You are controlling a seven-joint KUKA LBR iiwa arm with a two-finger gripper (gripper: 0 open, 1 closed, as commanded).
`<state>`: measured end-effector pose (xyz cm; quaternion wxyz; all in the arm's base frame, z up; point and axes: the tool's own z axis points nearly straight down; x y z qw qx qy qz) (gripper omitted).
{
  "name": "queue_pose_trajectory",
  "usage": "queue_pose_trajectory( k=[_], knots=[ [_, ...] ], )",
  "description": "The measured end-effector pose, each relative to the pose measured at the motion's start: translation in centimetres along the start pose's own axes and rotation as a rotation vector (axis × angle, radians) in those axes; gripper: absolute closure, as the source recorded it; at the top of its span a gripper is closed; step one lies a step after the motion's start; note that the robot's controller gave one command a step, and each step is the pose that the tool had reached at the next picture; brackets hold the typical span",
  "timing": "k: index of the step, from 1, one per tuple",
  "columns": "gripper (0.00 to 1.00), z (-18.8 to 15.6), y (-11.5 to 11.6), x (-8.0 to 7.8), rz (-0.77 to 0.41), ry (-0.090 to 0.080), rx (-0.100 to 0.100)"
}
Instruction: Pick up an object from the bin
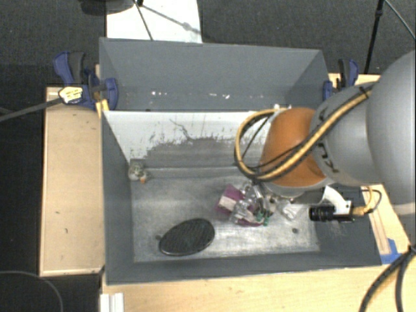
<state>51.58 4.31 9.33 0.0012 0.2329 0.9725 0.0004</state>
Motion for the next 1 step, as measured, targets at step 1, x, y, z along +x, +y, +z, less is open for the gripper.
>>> queue_pose_trajectory(
  k=[1],
  knots=[
    [1.0, -11.31, 0.06, 0.31, 0.062, -0.005, -0.003]
  ],
)
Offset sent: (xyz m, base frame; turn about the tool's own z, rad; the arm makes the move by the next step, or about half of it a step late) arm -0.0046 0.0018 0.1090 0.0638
